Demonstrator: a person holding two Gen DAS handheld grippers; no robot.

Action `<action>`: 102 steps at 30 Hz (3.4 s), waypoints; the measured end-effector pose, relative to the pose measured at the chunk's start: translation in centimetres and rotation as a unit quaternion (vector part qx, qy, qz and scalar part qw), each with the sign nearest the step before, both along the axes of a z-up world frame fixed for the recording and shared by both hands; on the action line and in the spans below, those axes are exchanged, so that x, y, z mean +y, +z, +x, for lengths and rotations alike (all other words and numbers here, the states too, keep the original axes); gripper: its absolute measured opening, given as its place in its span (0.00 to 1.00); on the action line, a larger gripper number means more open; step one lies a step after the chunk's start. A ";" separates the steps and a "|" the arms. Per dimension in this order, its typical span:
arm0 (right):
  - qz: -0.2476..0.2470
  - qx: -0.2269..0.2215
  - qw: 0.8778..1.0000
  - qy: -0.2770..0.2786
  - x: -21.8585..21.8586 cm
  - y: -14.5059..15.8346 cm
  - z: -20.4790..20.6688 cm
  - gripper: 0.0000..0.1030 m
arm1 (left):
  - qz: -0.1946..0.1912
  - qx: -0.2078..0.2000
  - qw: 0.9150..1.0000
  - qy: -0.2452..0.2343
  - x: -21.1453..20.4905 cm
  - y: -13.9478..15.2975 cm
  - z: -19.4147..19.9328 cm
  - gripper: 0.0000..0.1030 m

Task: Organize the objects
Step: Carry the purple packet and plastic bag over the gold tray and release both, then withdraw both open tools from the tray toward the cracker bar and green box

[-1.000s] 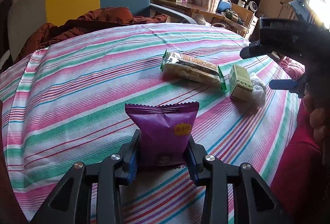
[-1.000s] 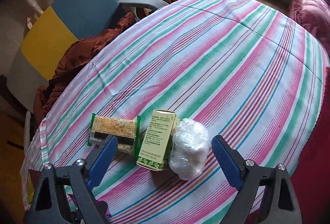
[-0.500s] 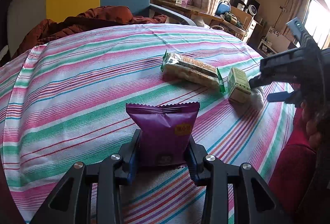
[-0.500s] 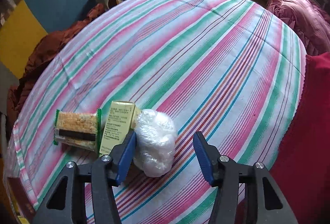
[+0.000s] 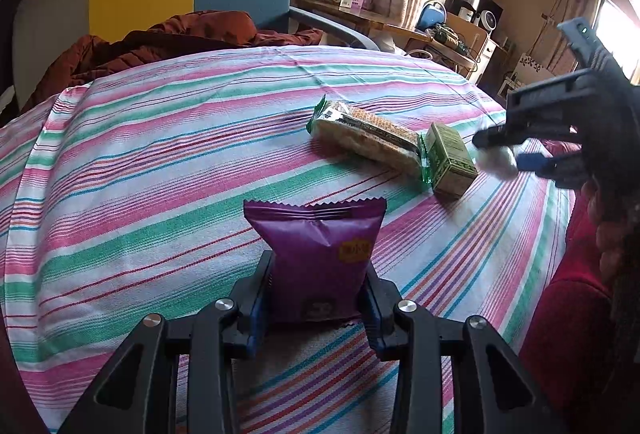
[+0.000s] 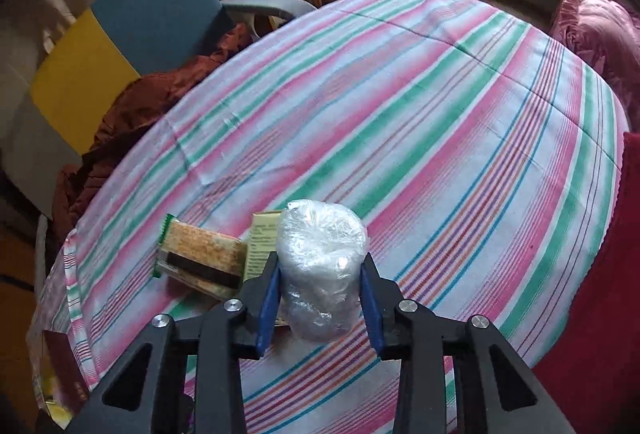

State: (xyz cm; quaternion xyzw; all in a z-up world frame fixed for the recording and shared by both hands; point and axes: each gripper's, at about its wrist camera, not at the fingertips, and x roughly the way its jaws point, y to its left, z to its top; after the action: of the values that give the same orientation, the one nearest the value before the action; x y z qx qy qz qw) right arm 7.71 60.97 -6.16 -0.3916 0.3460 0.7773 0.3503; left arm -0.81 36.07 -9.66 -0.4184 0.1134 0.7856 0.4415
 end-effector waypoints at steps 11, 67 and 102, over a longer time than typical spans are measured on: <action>0.041 0.064 0.987 0.141 -6.6 2.6 -2.9 0.37 | 0.003 -0.008 0.999 0.045 -5.2 3.1 0.0 0.36; 0.037 0.068 0.822 0.564 -41.9 5.6 -12.9 0.39 | 0.066 -0.006 0.930 0.361 -37.6 9.7 -5.8 0.37; 0.021 0.064 0.845 0.531 -41.3 2.8 -14.6 0.97 | 0.013 -0.007 0.930 0.368 -35.0 7.9 -7.8 0.51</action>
State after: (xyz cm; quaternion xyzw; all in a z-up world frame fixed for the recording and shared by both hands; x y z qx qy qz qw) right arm -6.92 19.71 -3.39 -0.4571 0.0905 0.8751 -0.1305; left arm -8.56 1.09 -1.73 -0.4305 -0.0620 0.8913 0.1280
